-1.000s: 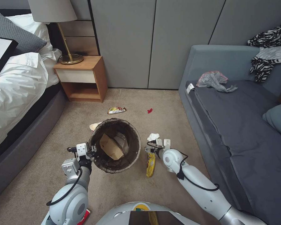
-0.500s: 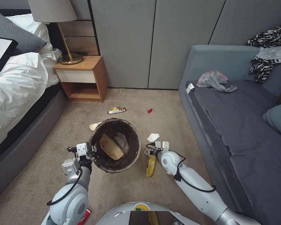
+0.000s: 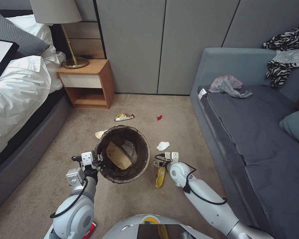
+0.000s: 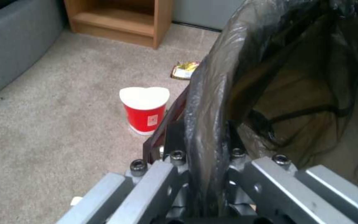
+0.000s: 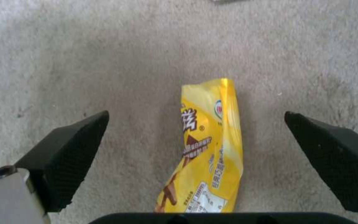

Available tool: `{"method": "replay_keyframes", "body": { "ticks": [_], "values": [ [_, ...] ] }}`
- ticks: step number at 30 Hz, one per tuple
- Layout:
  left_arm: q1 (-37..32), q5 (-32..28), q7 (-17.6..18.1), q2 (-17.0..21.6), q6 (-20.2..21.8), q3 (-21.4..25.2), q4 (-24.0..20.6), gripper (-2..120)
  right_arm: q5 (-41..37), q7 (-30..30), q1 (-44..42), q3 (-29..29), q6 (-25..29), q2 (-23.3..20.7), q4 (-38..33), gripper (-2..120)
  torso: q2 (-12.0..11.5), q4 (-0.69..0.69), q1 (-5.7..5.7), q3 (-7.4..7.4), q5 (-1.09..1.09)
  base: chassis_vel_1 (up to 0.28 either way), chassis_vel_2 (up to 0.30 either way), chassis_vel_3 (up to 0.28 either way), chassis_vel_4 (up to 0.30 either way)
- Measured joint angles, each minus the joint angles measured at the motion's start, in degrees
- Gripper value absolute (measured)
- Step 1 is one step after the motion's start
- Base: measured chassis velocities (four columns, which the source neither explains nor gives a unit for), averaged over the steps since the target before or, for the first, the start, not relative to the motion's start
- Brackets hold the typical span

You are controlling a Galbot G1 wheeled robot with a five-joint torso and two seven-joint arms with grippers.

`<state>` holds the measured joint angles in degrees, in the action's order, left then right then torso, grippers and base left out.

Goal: Pick up the trash bin, then pick up the garbage from the floor and place it into the trash bin.

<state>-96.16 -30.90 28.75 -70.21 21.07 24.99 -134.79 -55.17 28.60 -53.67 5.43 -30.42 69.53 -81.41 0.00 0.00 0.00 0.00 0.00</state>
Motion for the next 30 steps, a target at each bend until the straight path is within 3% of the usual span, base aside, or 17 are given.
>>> {"method": "replay_keyframes", "body": {
  "ticks": [30],
  "values": [
    [0.36, -0.41, 0.06, 0.39, 0.0, 0.03, -0.15, 0, 2.2, 1.49, 0.4, 1.1, -0.5, 2.32, 4.92, 100, 0.0, 0.0, 0.0, 0.0, 0.0, 0.0, 0.0, 0.0, 0.0]
  ]
}}
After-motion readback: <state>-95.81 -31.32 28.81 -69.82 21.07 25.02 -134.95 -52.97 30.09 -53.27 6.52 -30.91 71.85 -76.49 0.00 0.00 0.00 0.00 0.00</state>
